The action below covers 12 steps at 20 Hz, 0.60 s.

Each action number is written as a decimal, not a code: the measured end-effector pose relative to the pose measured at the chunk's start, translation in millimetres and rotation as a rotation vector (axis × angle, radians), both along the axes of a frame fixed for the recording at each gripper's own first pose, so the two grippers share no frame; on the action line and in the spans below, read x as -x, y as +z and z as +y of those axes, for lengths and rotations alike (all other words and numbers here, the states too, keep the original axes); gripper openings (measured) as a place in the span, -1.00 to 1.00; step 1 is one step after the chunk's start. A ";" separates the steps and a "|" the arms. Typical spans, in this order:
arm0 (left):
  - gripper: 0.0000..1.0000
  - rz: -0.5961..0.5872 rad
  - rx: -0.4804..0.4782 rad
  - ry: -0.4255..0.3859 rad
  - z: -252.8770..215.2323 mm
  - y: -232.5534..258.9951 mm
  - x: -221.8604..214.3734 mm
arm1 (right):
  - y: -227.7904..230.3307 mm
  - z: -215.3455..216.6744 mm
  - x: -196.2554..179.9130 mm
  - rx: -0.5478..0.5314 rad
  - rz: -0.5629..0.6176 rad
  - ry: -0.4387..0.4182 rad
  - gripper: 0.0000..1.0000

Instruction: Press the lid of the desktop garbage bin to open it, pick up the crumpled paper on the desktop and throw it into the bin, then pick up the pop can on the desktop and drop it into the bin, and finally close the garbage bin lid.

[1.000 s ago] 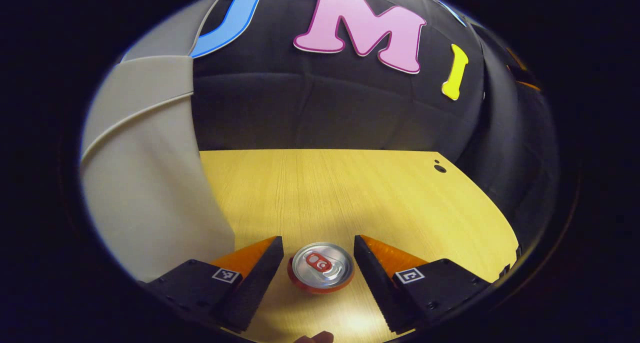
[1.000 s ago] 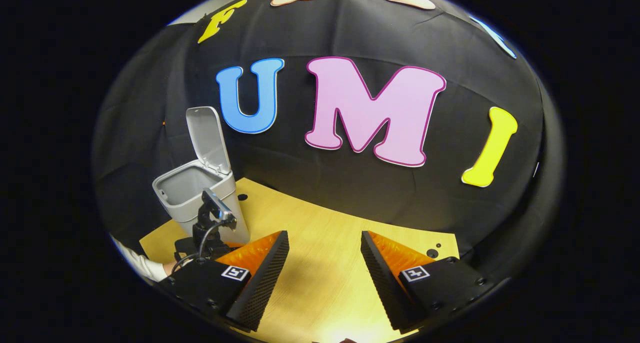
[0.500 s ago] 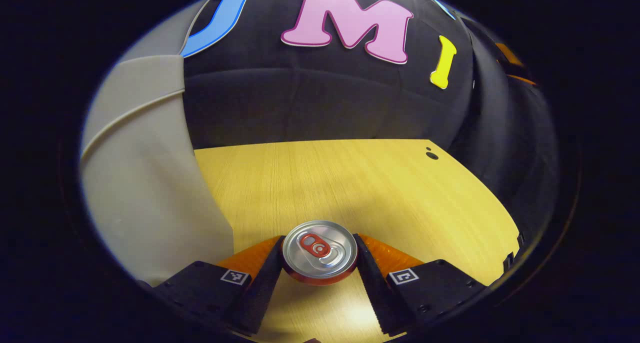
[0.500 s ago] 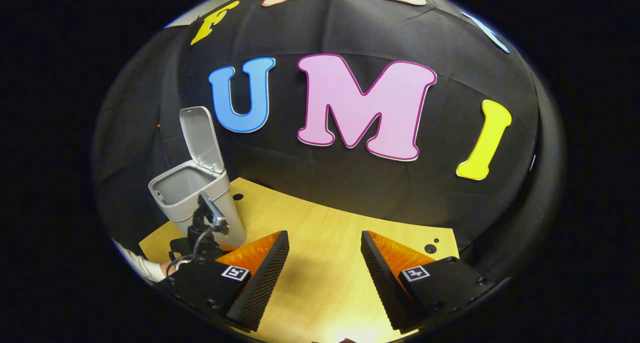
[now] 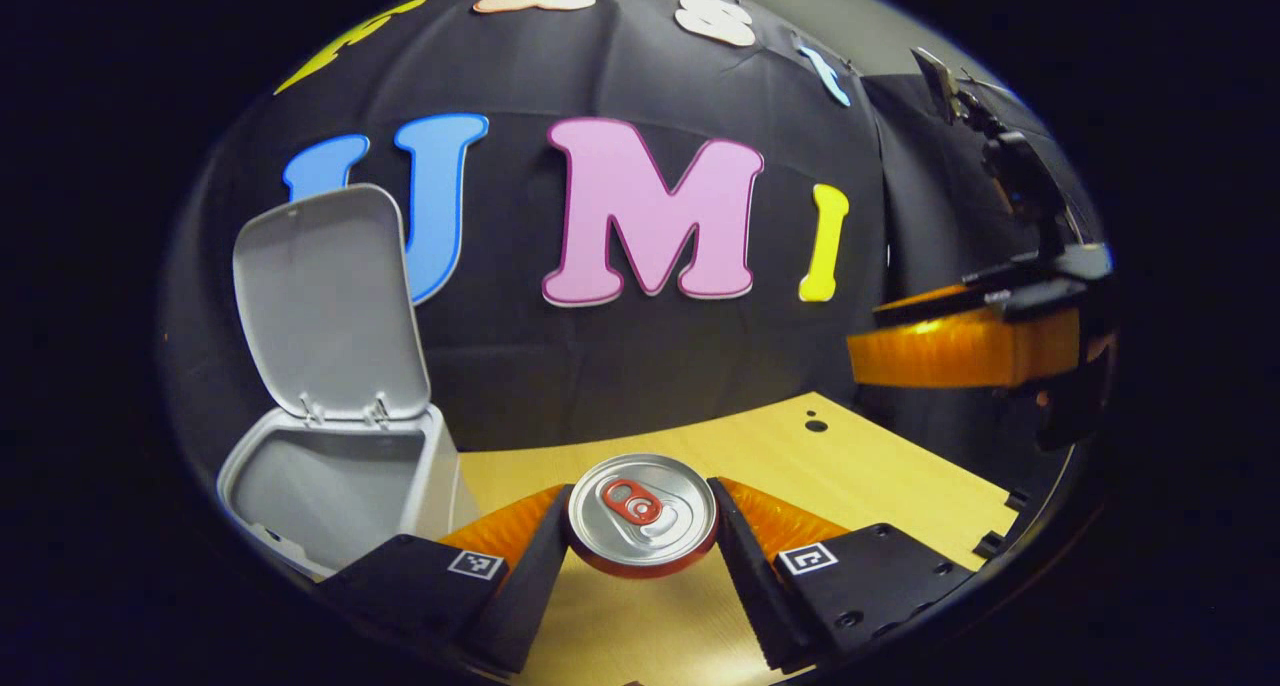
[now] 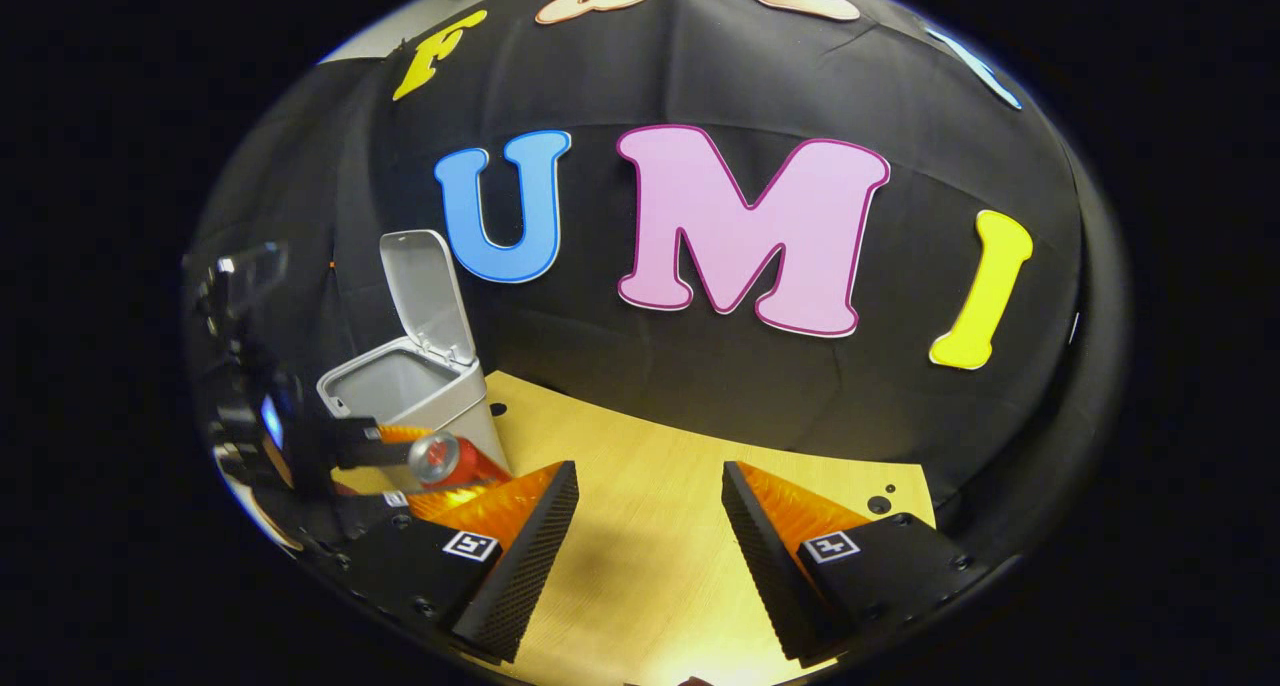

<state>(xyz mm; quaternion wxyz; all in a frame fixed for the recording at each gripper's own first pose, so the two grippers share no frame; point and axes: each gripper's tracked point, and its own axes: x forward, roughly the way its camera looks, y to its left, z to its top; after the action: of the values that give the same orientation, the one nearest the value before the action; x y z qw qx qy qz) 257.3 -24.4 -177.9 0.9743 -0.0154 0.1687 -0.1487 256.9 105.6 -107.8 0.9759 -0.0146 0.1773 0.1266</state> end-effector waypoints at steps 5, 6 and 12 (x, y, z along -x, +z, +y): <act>0.65 -0.146 -0.035 0.130 81.2 88.9 -12.4 | 8.9 -1.2 3.7 -0.010 -0.030 -0.018 0.88; 0.65 -0.176 -0.052 0.149 97.7 105.8 -14.5 | 10.5 -2.1 5.4 -0.017 -0.034 -0.022 0.88; 0.65 -0.082 -0.113 0.271 178.0 83.5 -7.6 | 7.7 -3.9 14.9 -0.036 -0.029 -0.038 0.88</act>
<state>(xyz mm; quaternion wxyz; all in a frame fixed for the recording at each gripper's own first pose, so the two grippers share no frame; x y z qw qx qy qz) 264.9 153.6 -94.3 0.9908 0.0228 0.1330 -0.0067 241.9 101.7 -100.1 0.9807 0.0047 0.1609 0.1112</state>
